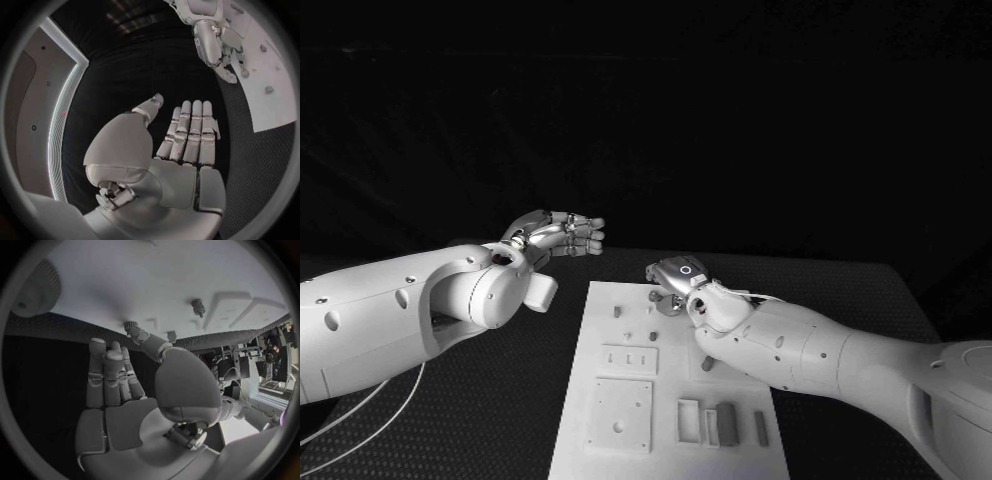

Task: Assemble the parts on the task board

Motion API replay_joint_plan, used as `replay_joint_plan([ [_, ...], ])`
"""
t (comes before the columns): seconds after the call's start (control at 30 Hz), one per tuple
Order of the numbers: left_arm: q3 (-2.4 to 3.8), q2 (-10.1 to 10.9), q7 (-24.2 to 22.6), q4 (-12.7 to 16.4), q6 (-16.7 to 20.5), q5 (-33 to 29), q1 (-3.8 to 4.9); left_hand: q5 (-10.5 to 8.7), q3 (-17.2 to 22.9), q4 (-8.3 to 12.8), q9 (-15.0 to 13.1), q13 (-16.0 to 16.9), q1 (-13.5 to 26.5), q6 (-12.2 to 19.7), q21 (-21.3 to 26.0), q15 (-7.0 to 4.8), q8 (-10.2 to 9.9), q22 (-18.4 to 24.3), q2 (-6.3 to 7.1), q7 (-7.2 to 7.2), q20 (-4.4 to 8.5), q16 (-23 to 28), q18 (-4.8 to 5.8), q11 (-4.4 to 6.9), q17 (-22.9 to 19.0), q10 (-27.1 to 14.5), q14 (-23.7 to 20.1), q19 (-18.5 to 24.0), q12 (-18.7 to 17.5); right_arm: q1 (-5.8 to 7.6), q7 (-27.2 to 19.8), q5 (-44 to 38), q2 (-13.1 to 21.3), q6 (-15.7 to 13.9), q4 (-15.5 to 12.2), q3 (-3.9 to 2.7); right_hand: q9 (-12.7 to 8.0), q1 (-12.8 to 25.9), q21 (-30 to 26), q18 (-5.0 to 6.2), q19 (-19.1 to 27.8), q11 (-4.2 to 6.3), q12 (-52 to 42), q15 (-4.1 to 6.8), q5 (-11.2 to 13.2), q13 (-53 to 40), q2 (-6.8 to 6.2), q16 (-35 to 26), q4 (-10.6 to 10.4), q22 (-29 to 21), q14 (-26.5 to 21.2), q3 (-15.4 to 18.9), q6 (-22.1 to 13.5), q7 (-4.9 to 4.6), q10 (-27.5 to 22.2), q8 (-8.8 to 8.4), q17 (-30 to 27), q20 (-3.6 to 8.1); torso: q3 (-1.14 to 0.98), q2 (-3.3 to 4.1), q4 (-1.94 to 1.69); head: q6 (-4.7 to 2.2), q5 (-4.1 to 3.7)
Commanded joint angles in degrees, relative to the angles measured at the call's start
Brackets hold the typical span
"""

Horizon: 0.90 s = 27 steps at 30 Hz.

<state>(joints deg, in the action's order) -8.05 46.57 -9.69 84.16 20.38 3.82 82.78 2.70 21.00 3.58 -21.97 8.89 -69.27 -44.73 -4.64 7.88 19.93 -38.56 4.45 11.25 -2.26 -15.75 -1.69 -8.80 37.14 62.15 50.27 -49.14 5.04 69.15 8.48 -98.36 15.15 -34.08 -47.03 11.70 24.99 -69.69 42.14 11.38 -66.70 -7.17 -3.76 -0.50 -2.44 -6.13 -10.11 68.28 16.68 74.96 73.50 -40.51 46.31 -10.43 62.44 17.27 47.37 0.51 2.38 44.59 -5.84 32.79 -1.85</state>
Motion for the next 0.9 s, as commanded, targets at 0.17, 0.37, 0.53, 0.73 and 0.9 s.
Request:
replay_joint_plan([
  [0.17,0.06,0.5,-0.78,-0.04,-0.12,0.02,0.32,0.32,0.05,0.37,0.09,0.08,0.48,-0.02,0.33,0.37,-0.35,0.05,-0.04,0.2,-0.21,0.35,0.37,-0.1,0.1,0.3,0.09,-0.13,-0.22,1.54,-1.46,2.77,2.46,-3.27,-3.96,-0.01,0.38,0.29,-0.09,3.62,-0.5,-0.16,-0.36,-0.34,-0.26,0.21,-0.41,-0.06,-0.2,0.35,0.47,0.18,0.07,-0.18,-0.11,0.34,-0.23,-0.34,-0.02,-0.03,0.25,-0.33,-0.13],
  [0.37,0.05,1.03,-1.33,-0.41,-0.27,0.02,0.53,0.32,0.14,0.49,0.09,0.11,0.51,-0.06,0.34,0.36,-0.34,0.05,-0.04,0.16,-0.2,0.37,0.36,-0.09,0.13,0.35,0.12,-0.14,-0.25,3.39,-1.77,5.04,6.41,-2.3,-10.18,-0.68,0.98,1.67,0.51,3.62,-1.37,0.53,-2.27,0.28,-0.27,-0.53,-0.69,0.98,-0.51,0.81,1.07,0.79,1.55,-0.12,3.71,1.51,-0.09,-0.09,0.02,-0.1,0.62,-0.86,-0.19],
  [0.53,0.04,1.12,-1.64,-1.08,-0.57,0.02,0.53,0.32,0.3,0.71,0.09,0.14,0.51,-0.09,0.36,0.33,-0.34,0.04,-0.06,0.06,-0.2,0.42,0.36,-0.08,0.17,0.38,0.14,-0.15,-0.32,4.91,-3.27,7.75,11.28,1.44,-15.39,-1.76,1.56,3.54,1.44,3.62,-1.86,3.09,-6.28,2.77,-0.27,-3.55,-1.97,2.24,-1.35,1.24,1.6,1.86,2.58,0.55,10.05,2.37,0.26,0.28,0.01,-0.36,1.34,-1.18,0.03],
  [0.73,0.03,1.29,-1.61,-1.21,-0.75,0.02,0.52,0.32,0.36,0.8,0.09,0.15,0.55,-0.1,0.36,0.33,-0.35,0.03,-0.06,0.04,-0.2,0.44,0.36,-0.08,0.19,0.4,0.15,-0.16,-0.35,5.86,-4.49,10.82,15.74,6.09,-17.86,-2.28,1.82,4.63,1.44,3.62,-1.46,3.74,-9.07,3.44,-0.28,-7.47,-2.84,2.37,-2.17,1.01,0.78,2.69,2.19,0.86,11.22,2.29,0.32,0.4,-0.1,-0.51,1.83,-1.27,0.4],
  [0.9,0.03,1.39,-1.61,-1.26,-0.76,0.02,0.52,0.32,0.4,0.85,0.1,0.16,0.61,-0.1,0.37,0.34,-0.35,0.03,-0.06,0.05,-0.2,0.46,0.37,-0.08,0.21,0.41,0.15,-0.16,-0.38,6.08,-5.03,12.19,18.03,10.95,-16.74,-2.3,2.08,5.87,1.08,3.62,-1.42,5.54,-23.33,4.5,-0.26,-22.93,-3.38,2.49,-2.09,0.76,0.27,6.49,1.68,2.09,11.41,1.89,0.24,0.19,-0.1,-0.53,1.9,-1.31,0.33],
])
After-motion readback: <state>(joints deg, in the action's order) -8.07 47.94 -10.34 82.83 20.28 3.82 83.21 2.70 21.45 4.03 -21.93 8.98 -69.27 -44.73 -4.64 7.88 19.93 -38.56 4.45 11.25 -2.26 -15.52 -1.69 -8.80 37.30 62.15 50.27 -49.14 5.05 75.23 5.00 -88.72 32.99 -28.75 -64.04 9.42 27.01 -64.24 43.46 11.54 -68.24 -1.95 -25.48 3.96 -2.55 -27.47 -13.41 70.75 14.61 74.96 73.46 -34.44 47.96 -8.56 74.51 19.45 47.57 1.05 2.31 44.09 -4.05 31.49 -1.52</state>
